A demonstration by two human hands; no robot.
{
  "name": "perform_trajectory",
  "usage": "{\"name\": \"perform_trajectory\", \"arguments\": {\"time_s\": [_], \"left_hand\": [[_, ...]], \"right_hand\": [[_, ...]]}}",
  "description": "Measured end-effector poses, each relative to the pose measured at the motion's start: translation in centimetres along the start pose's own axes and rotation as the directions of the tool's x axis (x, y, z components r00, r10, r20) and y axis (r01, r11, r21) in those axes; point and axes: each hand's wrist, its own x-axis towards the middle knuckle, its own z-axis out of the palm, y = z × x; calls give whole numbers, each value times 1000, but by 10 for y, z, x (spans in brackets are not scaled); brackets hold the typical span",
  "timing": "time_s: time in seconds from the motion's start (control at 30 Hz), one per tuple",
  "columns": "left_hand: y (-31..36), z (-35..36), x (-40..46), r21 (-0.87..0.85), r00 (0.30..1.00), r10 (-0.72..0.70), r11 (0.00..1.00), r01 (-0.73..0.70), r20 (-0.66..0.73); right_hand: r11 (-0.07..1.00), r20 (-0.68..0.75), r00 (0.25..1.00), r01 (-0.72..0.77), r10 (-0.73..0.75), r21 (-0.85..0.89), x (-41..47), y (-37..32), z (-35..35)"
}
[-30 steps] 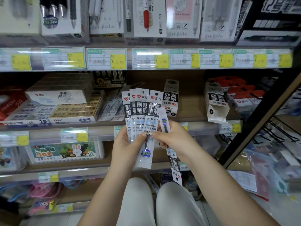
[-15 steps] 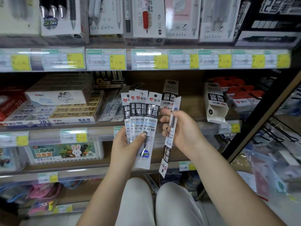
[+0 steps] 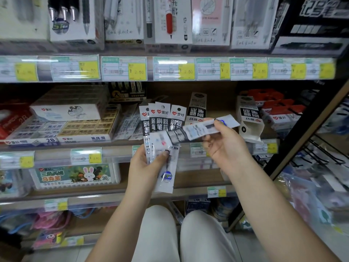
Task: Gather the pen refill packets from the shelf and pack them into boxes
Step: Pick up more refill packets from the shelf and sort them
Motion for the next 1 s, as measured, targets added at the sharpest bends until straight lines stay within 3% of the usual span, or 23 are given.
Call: {"name": "perform_trajectory", "arguments": {"time_s": [0.13, 0.33, 0.5, 0.7, 1.0], "left_hand": [[-1, 1, -2, -2, 1000, -6, 1000, 6, 3], [0, 2, -1, 5, 1000, -1, 1000, 1, -7], [-1, 2, -2, -2, 1000, -9, 1000, 9, -8], [-2, 2, -1, 4, 1000, -22, 1000, 22, -13], [-3, -2, 4, -12, 998, -26, 1000, 26, -49]], "right_hand": [[985, 2, 1000, -19, 19, 174, -1, -1, -1], [962, -70, 998, 20, 0, 274, -1, 0, -2], [962, -129, 991, 57, -23, 266, 0, 0, -4], [988, -59, 995, 90, -83, 124, 0, 2, -8], [999, -65, 998, -22, 25, 50, 3, 16, -13]]}}
